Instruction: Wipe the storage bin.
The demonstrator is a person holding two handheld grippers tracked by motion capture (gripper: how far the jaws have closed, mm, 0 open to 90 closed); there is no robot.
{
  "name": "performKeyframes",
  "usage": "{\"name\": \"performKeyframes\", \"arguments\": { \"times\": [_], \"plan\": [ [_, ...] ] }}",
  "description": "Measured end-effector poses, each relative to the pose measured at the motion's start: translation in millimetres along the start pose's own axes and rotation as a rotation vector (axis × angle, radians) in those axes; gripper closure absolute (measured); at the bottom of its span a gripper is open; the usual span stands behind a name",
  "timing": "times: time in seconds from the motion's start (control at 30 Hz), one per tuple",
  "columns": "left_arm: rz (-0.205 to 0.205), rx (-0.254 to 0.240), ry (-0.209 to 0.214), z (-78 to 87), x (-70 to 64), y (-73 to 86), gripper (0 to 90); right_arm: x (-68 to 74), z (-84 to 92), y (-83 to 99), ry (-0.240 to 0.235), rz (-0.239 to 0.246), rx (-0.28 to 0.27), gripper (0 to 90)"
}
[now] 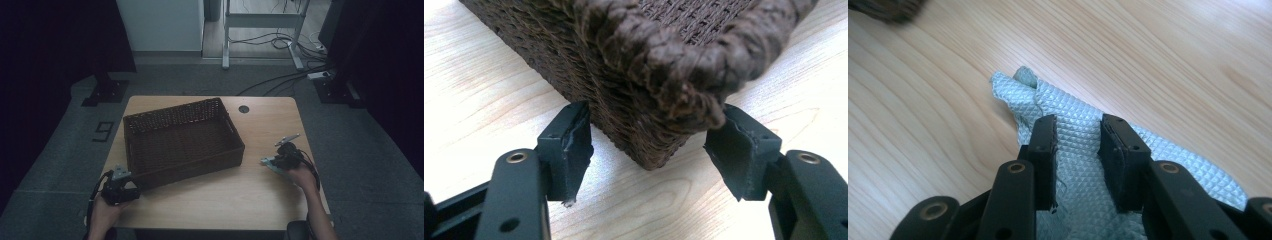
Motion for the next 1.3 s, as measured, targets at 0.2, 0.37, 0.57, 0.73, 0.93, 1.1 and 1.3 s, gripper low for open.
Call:
{"name": "performKeyframes", "arguments": {
  "times": [0.2,0.37,0.57,0.73,0.93,1.1,1.3],
  "plan": [
    [-0.008,0.007,0.002,-0.7,-2.0,-0.1,29.6,-8.9,19.6,1.4,0.046,-0.016,-0.047,54.0],
    [-0.01,-0.001,0.005,1.6,-3.2,-2.3,27.4,31.5,20.3,-29.3,-0.066,0.051,-0.126,43.7],
    [-0.031,0.0,0.015,0.3,-1.0,-7.1,39.6,83.9,8.9,-65.6,-0.225,0.119,-0.202,45.4],
    [-0.036,-0.009,0.038,-3.7,2.3,-10.4,42.7,107.0,0.9,-77.7,-0.263,0.191,-0.201,61.4],
    [-0.082,0.025,-0.006,-10.9,3.5,-18.6,43.3,109.2,6.2,-70.6,-0.247,0.215,-0.174,67.6],
    [-0.109,0.017,0.025,-21.0,-2.4,-30.2,43.3,105.0,14.8,-57.7,-0.206,0.208,-0.163,67.3],
    [-0.137,0.018,0.046,-32.0,-11.7,-43.4,42.8,95.1,25.7,-39.7,-0.193,0.172,-0.159,67.5]
  ]
}}
Point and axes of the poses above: each handheld gripper's, and its own axes: z roughly backward along the jaws, y roughly out of its underside, x roughly to its left, the point moved 9 cm from there along -z, roughly forward along the jaws
